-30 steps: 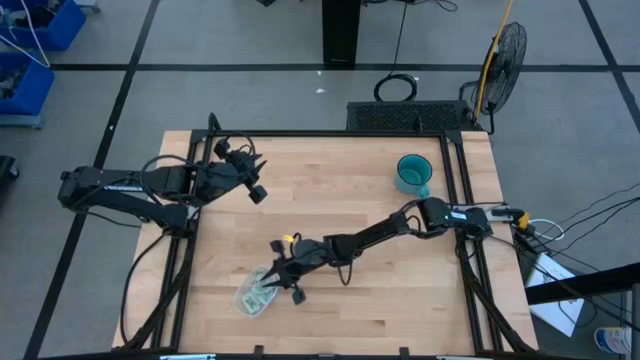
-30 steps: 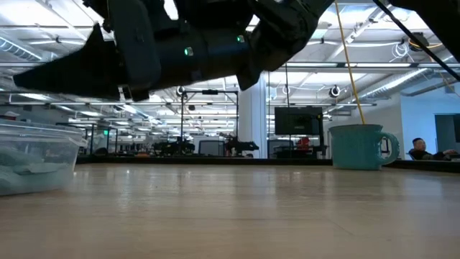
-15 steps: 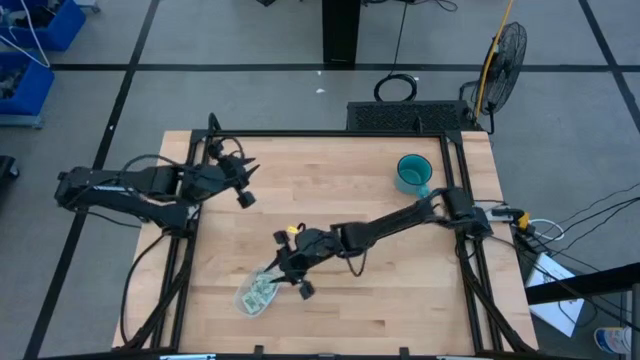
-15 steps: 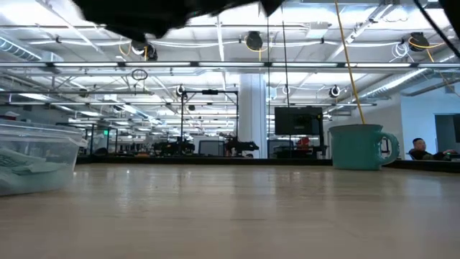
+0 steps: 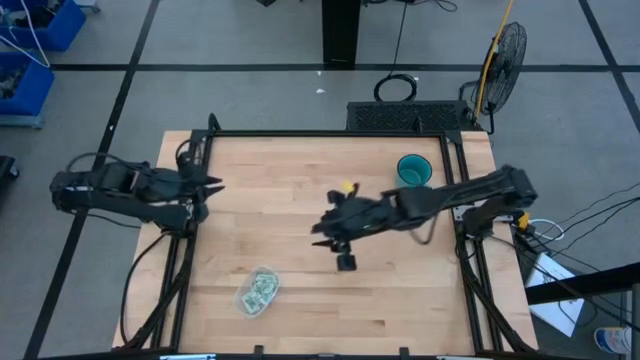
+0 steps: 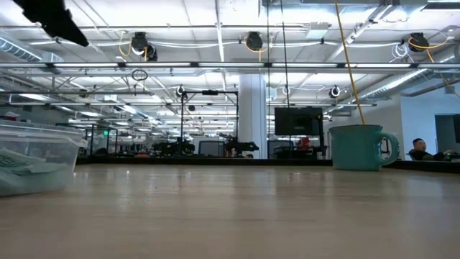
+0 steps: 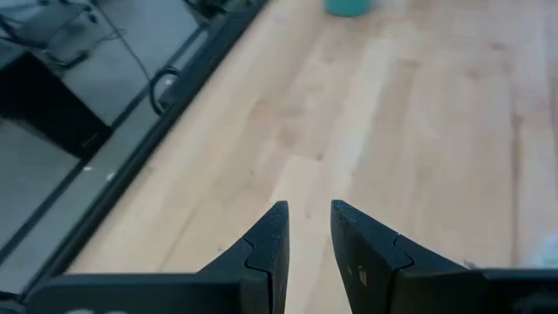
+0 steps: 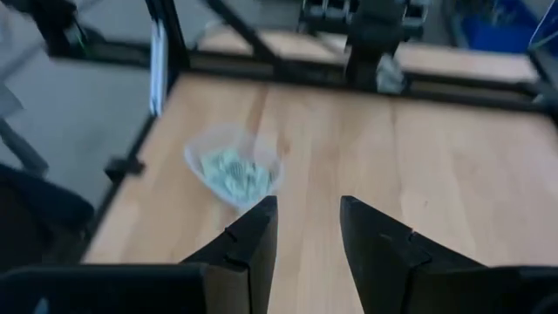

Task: Pick and place Stevia / Truvia into bins
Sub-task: Return to Home Position

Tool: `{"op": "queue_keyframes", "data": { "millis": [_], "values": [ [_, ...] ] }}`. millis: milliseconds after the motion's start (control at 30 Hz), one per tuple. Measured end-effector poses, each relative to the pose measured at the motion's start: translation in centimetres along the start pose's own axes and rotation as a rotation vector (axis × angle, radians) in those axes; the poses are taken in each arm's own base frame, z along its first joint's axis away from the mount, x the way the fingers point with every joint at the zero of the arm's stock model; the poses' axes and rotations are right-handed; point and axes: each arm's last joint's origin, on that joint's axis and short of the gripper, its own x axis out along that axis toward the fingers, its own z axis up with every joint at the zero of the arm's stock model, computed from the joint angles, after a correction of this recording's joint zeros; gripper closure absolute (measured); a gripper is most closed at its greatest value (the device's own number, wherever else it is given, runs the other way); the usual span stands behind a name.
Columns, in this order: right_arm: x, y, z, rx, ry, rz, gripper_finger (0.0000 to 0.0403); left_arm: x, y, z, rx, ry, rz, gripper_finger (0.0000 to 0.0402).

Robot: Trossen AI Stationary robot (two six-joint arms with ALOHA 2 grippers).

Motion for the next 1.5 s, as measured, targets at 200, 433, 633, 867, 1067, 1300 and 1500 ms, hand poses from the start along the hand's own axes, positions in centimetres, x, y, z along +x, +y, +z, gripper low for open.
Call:
{"op": "queue_keyframes", "data": {
  "millis": [200, 433, 633, 867, 1067, 1300, 1500],
  "values": [
    [-4.8, -0.3, 1.6, 0.009, -0.116, 0.004, 0.0280, -0.8, 0.4, -0.4, -0.016, -0.029, -0.026, 0.0307],
    [-8.8, -0.6, 2.6, 0.064, -0.232, 0.016, 0.0283, -0.7, 0.4, -0.3, 0.027, -0.033, -0.021, 0.0307],
    [-12.5, -0.3, -0.6, 0.179, 0.004, -0.007, 0.0282, -1.3, 0.4, -0.9, -0.079, -0.011, -0.156, 0.0307],
    [-12.5, 0.8, -6.1, 0.162, -0.101, 0.001, 0.0284, -3.2, 1.5, -1.3, -0.108, -0.185, -0.155, 0.0307],
    [-13.6, 0.2, -12.3, 0.147, -0.301, 0.199, 0.0282, -3.6, 2.0, -2.6, -0.111, -0.327, -0.190, 0.0307],
    [-14.4, -0.9, -19.6, 0.160, -0.529, 0.219, 0.0284, -0.3, 0.5, -4.2, -0.075, -0.478, -0.327, 0.0307],
    [-13.7, -1.1, -24.4, 0.161, -0.640, 0.241, 0.0285, 3.2, -0.9, -5.2, -0.097, -0.555, -0.313, 0.0307]
  ]
}}
